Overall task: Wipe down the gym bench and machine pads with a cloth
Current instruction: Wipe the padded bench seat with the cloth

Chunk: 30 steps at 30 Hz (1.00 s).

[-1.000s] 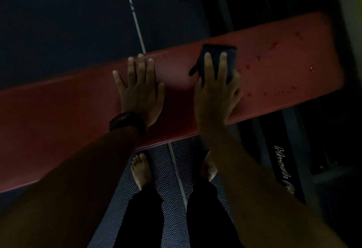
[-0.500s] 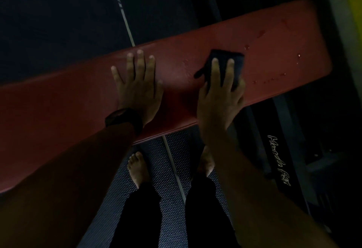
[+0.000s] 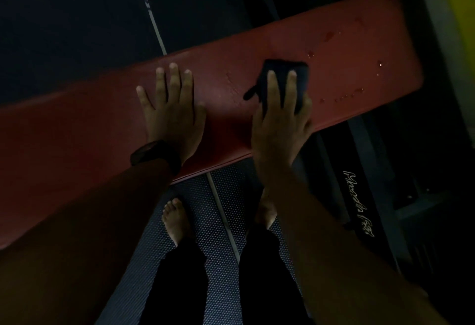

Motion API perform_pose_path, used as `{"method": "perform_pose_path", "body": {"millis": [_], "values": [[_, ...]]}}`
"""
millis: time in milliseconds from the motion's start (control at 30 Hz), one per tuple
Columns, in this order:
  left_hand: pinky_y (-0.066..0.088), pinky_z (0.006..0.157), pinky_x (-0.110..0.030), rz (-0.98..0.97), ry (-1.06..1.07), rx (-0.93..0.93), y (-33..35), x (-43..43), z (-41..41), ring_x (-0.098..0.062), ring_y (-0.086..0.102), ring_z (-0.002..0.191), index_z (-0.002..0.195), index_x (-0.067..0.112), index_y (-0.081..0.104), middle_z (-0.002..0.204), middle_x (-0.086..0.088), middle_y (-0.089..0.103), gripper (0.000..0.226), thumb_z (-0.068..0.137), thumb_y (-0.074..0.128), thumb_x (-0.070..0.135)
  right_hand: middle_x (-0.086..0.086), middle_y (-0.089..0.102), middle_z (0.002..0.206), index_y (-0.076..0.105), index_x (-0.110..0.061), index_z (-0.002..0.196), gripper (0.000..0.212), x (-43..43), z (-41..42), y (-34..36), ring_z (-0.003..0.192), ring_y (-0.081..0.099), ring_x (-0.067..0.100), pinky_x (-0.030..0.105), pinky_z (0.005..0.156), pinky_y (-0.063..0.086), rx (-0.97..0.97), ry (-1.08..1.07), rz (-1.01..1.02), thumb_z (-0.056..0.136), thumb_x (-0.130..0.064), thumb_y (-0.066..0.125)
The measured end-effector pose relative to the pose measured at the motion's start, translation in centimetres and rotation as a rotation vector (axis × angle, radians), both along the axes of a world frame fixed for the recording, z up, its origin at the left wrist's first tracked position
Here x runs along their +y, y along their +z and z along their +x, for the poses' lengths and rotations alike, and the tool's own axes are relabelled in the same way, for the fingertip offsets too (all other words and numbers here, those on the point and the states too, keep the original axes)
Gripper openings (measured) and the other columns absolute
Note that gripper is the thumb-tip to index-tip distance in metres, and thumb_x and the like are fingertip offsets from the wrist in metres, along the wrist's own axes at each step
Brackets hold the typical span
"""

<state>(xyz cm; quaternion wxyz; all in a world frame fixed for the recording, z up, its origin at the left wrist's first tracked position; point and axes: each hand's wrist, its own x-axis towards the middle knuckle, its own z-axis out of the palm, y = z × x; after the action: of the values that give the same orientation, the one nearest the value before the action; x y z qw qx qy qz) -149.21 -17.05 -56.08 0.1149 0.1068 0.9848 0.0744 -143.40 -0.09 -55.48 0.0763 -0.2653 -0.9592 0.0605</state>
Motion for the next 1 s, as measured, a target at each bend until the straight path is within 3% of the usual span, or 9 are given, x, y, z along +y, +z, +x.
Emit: {"method": "perform_pose_path", "body": {"millis": [100,267,333,433,567,633,733,833,1000], "values": [[0.0,0.118,-0.069,-0.01,0.013,-0.021,0.2,0.4,-0.3,-0.031,-0.001,0.157,0.162,0.014,0.015,0.171,-0.009,0.006,0.063,0.106,0.03,0.039,0.0,0.035,0.163,0.043,-0.035,0.152,0.062,-5.2,3.3,-0.2,0.136,0.042,0.042,0.055,0.088,0.047,0.029,-0.019,-0.091,0.093,-0.037,0.057],[-0.002,0.117,-0.07,-0.032,0.021,-0.039,0.6,1.1,-0.5,-0.029,-0.005,0.157,0.163,0.017,0.01,0.171,-0.007,0.0,0.061,0.107,0.023,0.038,-0.001,0.041,0.16,0.046,-0.037,0.15,0.056,-2.1,0.0,-0.1,0.135,0.047,0.041,0.05,0.086,0.048,-0.005,0.604,0.013,0.094,-0.04,0.045],[-0.003,0.118,-0.069,-0.011,0.038,-0.035,0.7,1.5,-0.6,-0.028,-0.004,0.157,0.163,0.017,0.012,0.171,-0.007,0.002,0.06,0.108,0.027,0.036,0.0,0.044,0.157,0.048,-0.038,0.149,0.054,1.6,-2.4,-0.1,0.132,0.051,0.04,0.046,0.083,0.05,-0.007,0.706,0.112,0.094,-0.04,0.043],[-0.001,0.12,-0.067,-0.009,0.022,-0.036,0.6,2.3,-0.6,-0.029,-0.002,0.157,0.162,0.016,0.014,0.171,-0.008,0.005,0.062,0.106,0.029,0.036,0.002,0.038,0.161,0.043,-0.037,0.152,0.058,4.6,-2.3,0.2,0.135,0.047,0.039,0.049,0.089,0.049,-0.043,0.43,0.064,0.095,-0.044,0.042],[-0.001,0.12,-0.067,-0.002,0.041,-0.04,0.6,3.5,-0.8,-0.028,-0.003,0.157,0.162,0.014,0.013,0.171,-0.007,0.004,0.062,0.107,0.029,0.037,0.002,0.034,0.163,0.041,-0.034,0.153,0.062,0.2,2.1,0.1,0.135,0.043,0.041,0.055,0.089,0.047,0.01,0.017,-0.044,0.093,-0.038,0.056],[-0.001,0.12,-0.067,-0.025,0.025,-0.05,0.4,3.9,-1.1,-0.028,-0.003,0.157,0.162,0.014,0.012,0.171,-0.008,0.003,0.063,0.106,0.026,0.039,0.003,0.036,0.162,0.044,-0.033,0.152,0.06,-2.9,3.8,0.2,0.134,0.045,0.043,0.055,0.088,0.05,0.016,0.071,-0.095,0.093,-0.037,0.052],[-0.002,0.119,-0.067,-0.035,0.034,-0.064,0.4,3.9,-1.3,-0.028,-0.004,0.157,0.163,0.013,0.009,0.171,-0.008,0.001,0.063,0.106,0.018,0.039,0.002,0.038,0.161,0.045,-0.035,0.152,0.057,-3.1,2.6,0.2,0.134,0.045,0.043,0.055,0.088,0.049,-0.007,0.39,-0.088,0.095,-0.04,0.05],[-0.002,0.119,-0.066,0.005,0.045,-0.014,0.1,3.8,-1.4,-0.027,0.0,0.157,0.162,0.014,0.013,0.171,-0.009,0.005,0.059,0.108,0.025,0.036,0.001,0.044,0.157,0.048,-0.039,0.149,0.053,1.9,-3.0,-0.3,0.13,0.052,0.04,0.046,0.083,0.048,0.016,0.615,0.141,0.096,-0.041,0.051],[0.002,0.119,-0.068,-0.026,0.028,0.002,-0.3,3.9,-1.3,-0.029,0.003,0.157,0.162,0.012,0.015,0.17,-0.011,0.008,0.062,0.106,0.024,0.038,0.002,0.035,0.163,0.038,-0.036,0.155,0.066,5.3,-3.3,-0.3,0.135,0.046,0.039,0.049,0.088,0.047,-0.02,0.146,0.094,0.092,-0.038,0.06]]}}
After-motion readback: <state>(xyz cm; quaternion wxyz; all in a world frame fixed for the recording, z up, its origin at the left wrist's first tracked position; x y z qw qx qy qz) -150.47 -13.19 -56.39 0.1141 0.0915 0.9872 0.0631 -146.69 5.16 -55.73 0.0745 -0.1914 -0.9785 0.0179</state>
